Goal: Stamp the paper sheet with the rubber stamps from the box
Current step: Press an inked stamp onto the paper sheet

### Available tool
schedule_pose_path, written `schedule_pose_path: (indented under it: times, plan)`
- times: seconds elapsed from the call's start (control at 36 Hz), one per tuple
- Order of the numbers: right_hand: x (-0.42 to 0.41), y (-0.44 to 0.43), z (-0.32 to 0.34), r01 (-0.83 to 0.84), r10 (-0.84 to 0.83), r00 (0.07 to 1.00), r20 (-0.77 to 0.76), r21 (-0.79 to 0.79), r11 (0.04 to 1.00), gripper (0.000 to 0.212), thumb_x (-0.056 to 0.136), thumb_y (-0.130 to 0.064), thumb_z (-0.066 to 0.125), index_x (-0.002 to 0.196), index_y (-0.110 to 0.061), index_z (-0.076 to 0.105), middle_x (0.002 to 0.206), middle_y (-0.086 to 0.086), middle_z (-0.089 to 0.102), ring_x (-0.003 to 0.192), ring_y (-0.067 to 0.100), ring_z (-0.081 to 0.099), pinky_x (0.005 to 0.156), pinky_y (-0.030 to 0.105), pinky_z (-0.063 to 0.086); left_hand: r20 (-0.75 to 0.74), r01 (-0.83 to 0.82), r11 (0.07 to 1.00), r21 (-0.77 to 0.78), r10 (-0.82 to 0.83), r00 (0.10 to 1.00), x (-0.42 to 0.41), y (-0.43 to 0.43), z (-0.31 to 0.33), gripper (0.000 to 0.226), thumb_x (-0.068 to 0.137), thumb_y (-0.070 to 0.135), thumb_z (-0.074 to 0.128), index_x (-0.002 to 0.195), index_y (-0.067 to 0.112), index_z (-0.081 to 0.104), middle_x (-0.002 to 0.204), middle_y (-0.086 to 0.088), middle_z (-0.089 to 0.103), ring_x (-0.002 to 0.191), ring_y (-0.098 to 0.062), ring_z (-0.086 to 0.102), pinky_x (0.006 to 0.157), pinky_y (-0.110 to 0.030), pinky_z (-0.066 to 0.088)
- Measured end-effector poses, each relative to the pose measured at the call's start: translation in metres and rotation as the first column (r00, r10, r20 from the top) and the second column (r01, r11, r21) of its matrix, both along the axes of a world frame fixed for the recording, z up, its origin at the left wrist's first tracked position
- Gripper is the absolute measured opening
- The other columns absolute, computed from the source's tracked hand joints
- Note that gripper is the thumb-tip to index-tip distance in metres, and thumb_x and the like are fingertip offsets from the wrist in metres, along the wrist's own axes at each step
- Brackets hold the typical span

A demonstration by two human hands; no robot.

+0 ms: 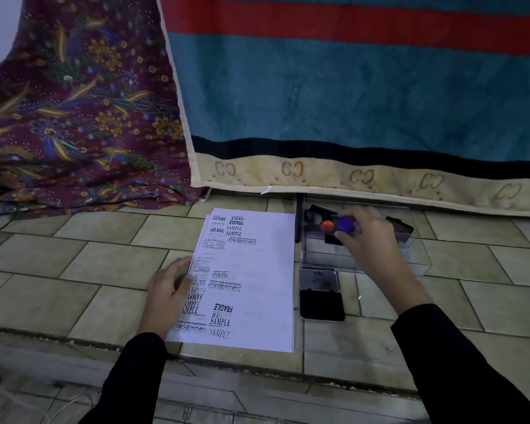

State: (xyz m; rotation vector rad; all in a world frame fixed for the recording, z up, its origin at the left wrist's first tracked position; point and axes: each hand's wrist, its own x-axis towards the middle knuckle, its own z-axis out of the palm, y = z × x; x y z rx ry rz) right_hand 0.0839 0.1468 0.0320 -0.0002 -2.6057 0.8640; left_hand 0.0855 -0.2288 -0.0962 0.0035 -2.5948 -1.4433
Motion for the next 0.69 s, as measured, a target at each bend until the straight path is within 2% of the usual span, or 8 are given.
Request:
schedule_pose_path:
  times: [0.08,0.19,0.28,0.42,0.53,0.61,0.69]
  plan:
    - [0.027,-0.007,0.003,-0.071,0.07,0.997,-0.018,-0.111,0.991,0.029,0.075,-0.007,0.075,0.102,-0.013,0.066,0.101,0.004,0.057,0.077,0.013,0.064,0.076,0.01,0.051,0.016,0.007,1.0,0.003,-0.007,1.0,-0.002,-0.003,-0.004,0.034,0.087,0.042,0.052,0.12,0.049,0.057,0.124,0.014,0.065,0.121,-0.016,0.057,0.104,-0.051,0.045]
    - [0.058,-0.016,-0.01,-0.134,0.145,0.987,0.064,-0.153,0.979,0.029,0.076,-0.007,0.074,0.102,-0.015,0.066,0.1,-0.001,0.061,0.077,-0.001,0.063,0.076,0.004,0.048,-0.005,0.004,0.999,-0.045,-0.005,1.0,-0.004,-0.004,-0.007,0.037,0.088,0.043,0.047,0.124,0.04,0.057,0.123,0.012,0.066,0.119,-0.018,0.058,0.103,-0.052,0.045]
    - [0.074,-0.019,-0.024,-0.181,0.195,0.978,0.08,-0.159,0.971,0.027,0.078,-0.007,0.072,0.103,-0.015,0.067,0.1,-0.002,0.062,0.08,0.003,0.064,0.077,0.006,0.05,-0.02,0.019,0.997,-0.076,-0.021,1.0,-0.005,-0.004,-0.01,0.04,0.089,0.039,0.045,0.127,0.03,0.056,0.124,0.011,0.065,0.118,-0.019,0.059,0.103,-0.052,0.045]
    - [0.086,-0.022,-0.034,-0.216,0.227,0.97,0.09,-0.12,0.969,0.028,0.079,-0.01,0.072,0.106,-0.016,0.067,0.099,-0.007,0.061,0.081,0.006,0.064,0.08,0.012,0.051,-0.014,0.019,0.994,-0.109,-0.02,1.0,-0.007,-0.006,-0.014,0.042,0.091,0.034,0.044,0.13,0.025,0.056,0.129,0.009,0.063,0.122,-0.02,0.056,0.106,-0.051,0.043]
    - [0.089,-0.025,-0.037,-0.236,0.246,0.965,0.091,-0.105,0.966,0.031,0.079,-0.009,0.072,0.109,-0.017,0.066,0.099,-0.007,0.06,0.079,0.005,0.064,0.078,0.019,0.054,-0.043,0.004,0.989,-0.145,-0.01,0.999,-0.006,-0.003,-0.015,0.035,0.097,0.011,0.054,0.131,0.019,0.058,0.13,0.001,0.064,0.128,-0.02,0.051,0.11,-0.05,0.039]
    - [0.091,-0.027,-0.041,-0.237,0.243,0.965,0.101,-0.062,0.969,0.034,0.078,-0.007,0.073,0.109,-0.017,0.066,0.1,-0.007,0.06,0.078,0.006,0.064,0.078,0.022,0.055,-0.039,0.008,0.989,-0.145,-0.013,0.999,-0.006,-0.003,-0.015,0.038,0.096,0.007,0.055,0.131,0.021,0.057,0.131,0.001,0.063,0.128,-0.019,0.052,0.11,-0.049,0.04]
    - [0.093,-0.029,-0.043,-0.226,0.231,0.968,0.097,-0.061,0.972,0.034,0.077,-0.005,0.072,0.108,-0.016,0.066,0.1,-0.009,0.058,0.08,0.008,0.064,0.081,0.018,0.05,-0.036,0.023,0.987,-0.157,-0.029,0.999,-0.008,-0.006,-0.018,0.039,0.096,0.008,0.054,0.13,0.026,0.056,0.131,0.003,0.063,0.126,-0.02,0.055,0.108,-0.05,0.042]
